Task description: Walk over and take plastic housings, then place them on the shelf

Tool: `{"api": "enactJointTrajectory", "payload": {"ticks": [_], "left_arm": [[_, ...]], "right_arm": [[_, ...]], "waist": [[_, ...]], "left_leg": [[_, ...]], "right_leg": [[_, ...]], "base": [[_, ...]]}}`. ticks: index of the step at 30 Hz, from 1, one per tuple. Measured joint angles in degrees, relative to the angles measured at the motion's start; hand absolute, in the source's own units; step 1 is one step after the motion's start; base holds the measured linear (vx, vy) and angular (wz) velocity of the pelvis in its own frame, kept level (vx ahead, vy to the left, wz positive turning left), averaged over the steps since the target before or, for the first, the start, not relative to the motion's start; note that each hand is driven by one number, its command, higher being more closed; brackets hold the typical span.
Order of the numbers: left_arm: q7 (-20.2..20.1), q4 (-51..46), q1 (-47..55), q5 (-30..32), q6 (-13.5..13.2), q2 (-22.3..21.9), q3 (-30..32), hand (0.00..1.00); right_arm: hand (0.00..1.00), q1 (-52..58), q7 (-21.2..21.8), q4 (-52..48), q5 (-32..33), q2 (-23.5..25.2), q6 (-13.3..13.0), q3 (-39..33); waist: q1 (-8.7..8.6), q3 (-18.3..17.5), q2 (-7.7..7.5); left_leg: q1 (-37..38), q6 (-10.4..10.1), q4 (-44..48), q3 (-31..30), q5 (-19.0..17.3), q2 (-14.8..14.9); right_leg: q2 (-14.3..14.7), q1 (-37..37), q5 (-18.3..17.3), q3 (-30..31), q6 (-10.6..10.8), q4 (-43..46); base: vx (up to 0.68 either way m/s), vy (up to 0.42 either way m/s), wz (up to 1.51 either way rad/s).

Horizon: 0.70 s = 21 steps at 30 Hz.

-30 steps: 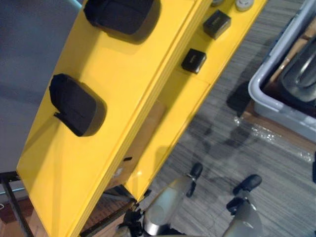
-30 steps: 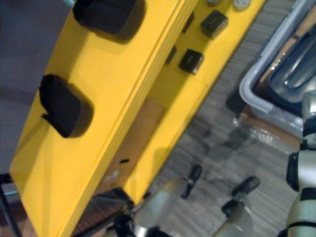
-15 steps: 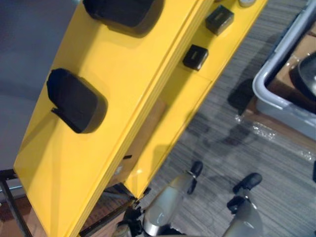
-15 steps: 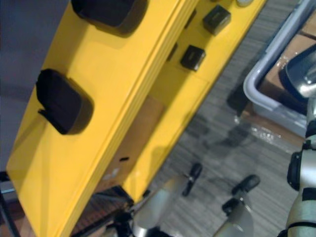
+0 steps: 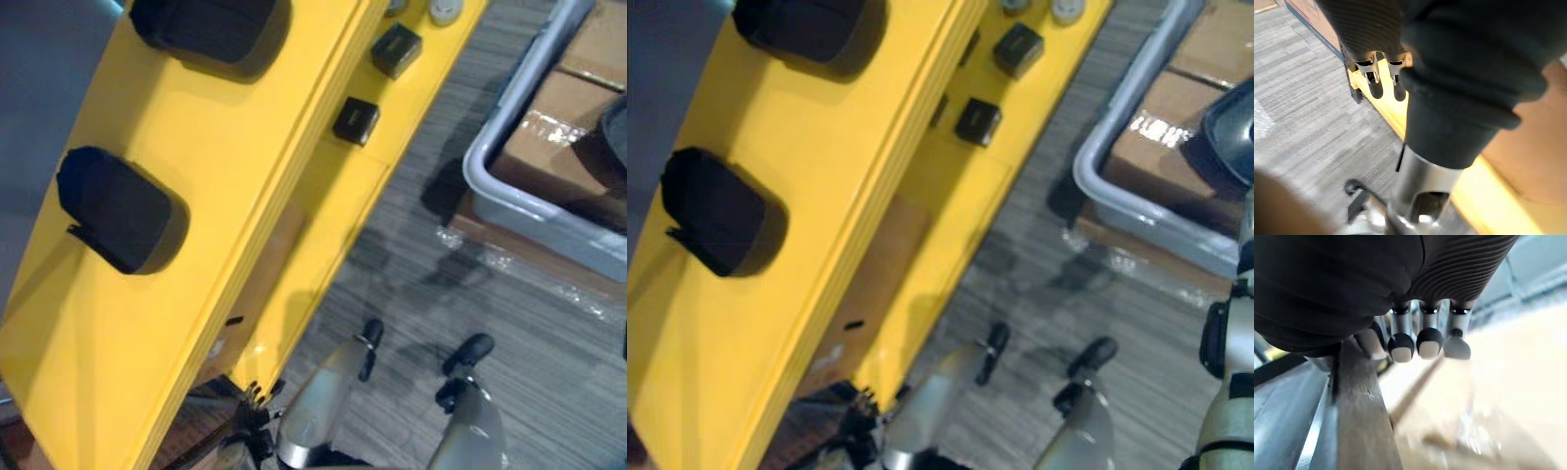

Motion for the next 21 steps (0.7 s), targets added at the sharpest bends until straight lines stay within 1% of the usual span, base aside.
{"api": "enactJointTrajectory", "payload": {"ticks": [1, 2, 3, 5, 6, 7, 8, 11, 13, 14, 15, 16, 17, 19, 20, 21], "left_arm": [[-0.1, -4.7, -0.8, 0.3, -2.0, -0.3, -0.4, 0.0], [-0.3, -6.8, -1.6, 0.7, -2.7, -0.5, -0.5, 0.0], [-0.4, -10.0, -3.1, 1.3, -4.0, -0.9, -0.7, 0.0], [-0.3, -13.9, -3.9, 2.9, -4.9, -0.9, -0.8, 0.0], [0.0, -15.4, -3.9, 2.9, -4.9, -0.9, -1.0, 0.0], [0.1, -15.7, -3.8, 2.9, -4.7, -0.9, -1.1, 0.0], [0.5, -16.3, -3.6, 3.1, -3.9, -0.9, -1.1, 0.0], [0.7, -18.9, -2.5, 3.4, -3.0, -0.9, -1.2, 0.0], [0.3, -21.5, -1.5, 5.2, -2.5, -0.7, -1.4, 0.0], [-0.4, -23.8, -0.7, 5.4, -1.9, -0.5, -1.5, 0.0], [-0.6, -24.3, -0.5, 5.6, -1.9, -0.4, -1.4, 0.0], [-1.4, -26.2, 0.3, 5.9, -1.4, 0.2, -1.4, 0.0], [-2.1, -27.0, 0.6, 6.6, -1.0, 0.5, -1.2, 0.0], [-4.4, -30.0, 1.0, 10.2, 0.5, 1.0, -0.6, 0.0], [-4.9, -30.9, 1.0, 10.5, 1.0, 1.3, -0.6, 0.0], [-6.0, -32.2, 1.0, 12.5, 1.7, 2.2, -0.6, 0.0]], "right_arm": [[1.0, 0.0, 0.0, -0.2, -0.7, 0.0, -0.7, 0.1], [1.0, 0.1, 0.0, -0.5, -1.3, 0.1, -1.0, 0.1], [1.0, 0.1, 0.0, -0.6, -1.7, 0.2, -1.8, 0.4], [1.0, 0.1, 0.0, -0.7, -2.0, 0.3, -2.9, 1.3], [1.0, 0.1, 0.0, -0.7, -2.7, 0.3, -3.2, 1.3], [1.0, 0.1, -0.1, -0.7, -3.0, 0.3, -3.2, 1.3], [1.0, 0.1, -0.1, -0.7, -3.1, 0.3, -3.3, 1.3], [1.0, 0.1, -0.2, -0.8, -3.8, 0.4, -3.9, 1.3], [1.0, 0.1, -0.4, -2.4, -4.6, 0.4, -4.7, 1.3], [1.0, 0.3, -0.4, -4.2, -5.7, 0.5, -5.5, 1.3], [1.0, 0.4, -0.4, -4.8, -5.9, 0.6, -5.6, 1.3], [1.0, 0.7, -0.4, -7.0, -6.9, 1.2, -6.0, 1.2], [1.0, 1.0, -0.4, -8.2, -7.5, 1.5, -6.1, 1.2], [1.0, 4.5, -0.5, -14.3, -9.6, 1.8, -7.7, 0.7], [1.0, 5.2, -0.5, -15.9, -10.4, 2.2, -8.1, 0.3], [1.0, 6.3, -0.5, -18.7, -11.3, 3.4, -8.5, 0.0]], "waist": [[-0.07, 0.1, -0.08], [-0.19, 0.1, -0.1], [-0.61, 0.1, -0.14], [-1.65, 0.5, -0.66], [-2.15, 0.8, -1.07], [-2.89, 0.9, -1.22], [-3.39, 1.3, -1.78], [-4.37, 1.9, -2.68], [-5.06, 2.5, -3.52], [-5.52, 2.9, -4.11], [-5.6, 3.1, -4.31], [-6.3, 3.6, -5.08], [-6.58, 3.9, -5.47], [-7.05, 4.7, -6.87], [-7.29, 4.9, -7.22], [-8.05, 5.2, -7.87]], "left_leg": [[0.5, 0.0, 0.0, 0.1, 0.0, 0.1], [0.7, 0.0, 0.0, 0.1, 0.0, 0.2], [0.9, 0.0, 0.0, 0.2, 0.0, 0.4], [1.4, 0.0, -0.2, 0.3, 0.0, 0.8], [1.9, 0.0, -0.5, 0.6, 0.0, 1.1], [2.1, -0.1, -0.6, 0.6, 0.0, 1.3], [3.0, -0.2, -1.4, 0.8, 0.2, 1.4], [5.2, -0.6, -3.1, 0.9, 0.4, 2.0], [7.1, -1.1, -4.6, 0.9, 0.7, 2.4], [8.4, -1.2, -5.5, 0.9, 0.8, 2.7], [8.8, -1.3, -5.8, 0.9, 0.8, 2.8], [10.2, -1.6, -6.9, 0.9, 1.0, 3.0], [11.0, -1.6, -7.3, 0.8, 1.0, 3.2], [13.2, -1.7, -8.7, 1.0, 1.1, 3.7], [13.5, -1.8, -8.8, 1.0, 1.1, 3.8], [14.2, -1.8, -9.2, 1.1, 1.1, 4.0]], "right_leg": [[0.3, 0.5, 0.0, 0.1, -0.1, -0.1], [0.3, 0.7, 0.0, 0.1, -0.1, -0.3], [0.7, 1.3, 0.3, 0.1, -0.3, -1.1], [1.3, 2.2, 0.9, 0.1, -0.2, -2.4], [1.6, 2.6, 1.4, 0.2, -0.4, -3.2], [1.8, 3.1, 1.6, 0.1, -0.4, -3.8], [1.9, 3.6, 1.9, 0.3, -0.1, -4.1], [2.7, 5.4, 2.2, 0.4, 0.0, -5.5], [3.1, 6.8, 2.3, 0.3, -0.1, -6.5], [3.7, 8.1, 2.4, 0.2, -0.2, -7.6], [3.8, 8.4, 2.4, 0.2, -0.2, -7.8], [4.1, 9.6, 2.4, 0.2, -0.2, -8.4], [4.3, 10.2, 2.4, 0.2, -0.2, -8.8], [5.1, 12.3, 2.6, 0.2, -0.4, -10.1], [5.2, 12.5, 2.6, 0.2, -0.4, -10.2], [5.4, 13.1, 2.6, 0.2, -0.4, -10.5]], "base": [[-0.07, 0.006, 0.01], [-0.07, 0.002, -0.08], [-0.07, 0.021, -0.06], [-0.06, 0.023, -0.1], [-0.03, 0.03, -0.11], [0.0, 0.033, -0.13], [0.01, 0.03, -0.06], [0.03, -0.009, -0.06], [0.04, -0.023, -0.03], [0.04, -0.025, -0.06], [0.05, -0.029, -0.02], [0.03, -0.018, -0.01], [0.05, -0.028, -0.04], [0.04, -0.02, -0.05], [0.0, 0.0, 0.0], [0.01, 0.006, -0.07]]}}
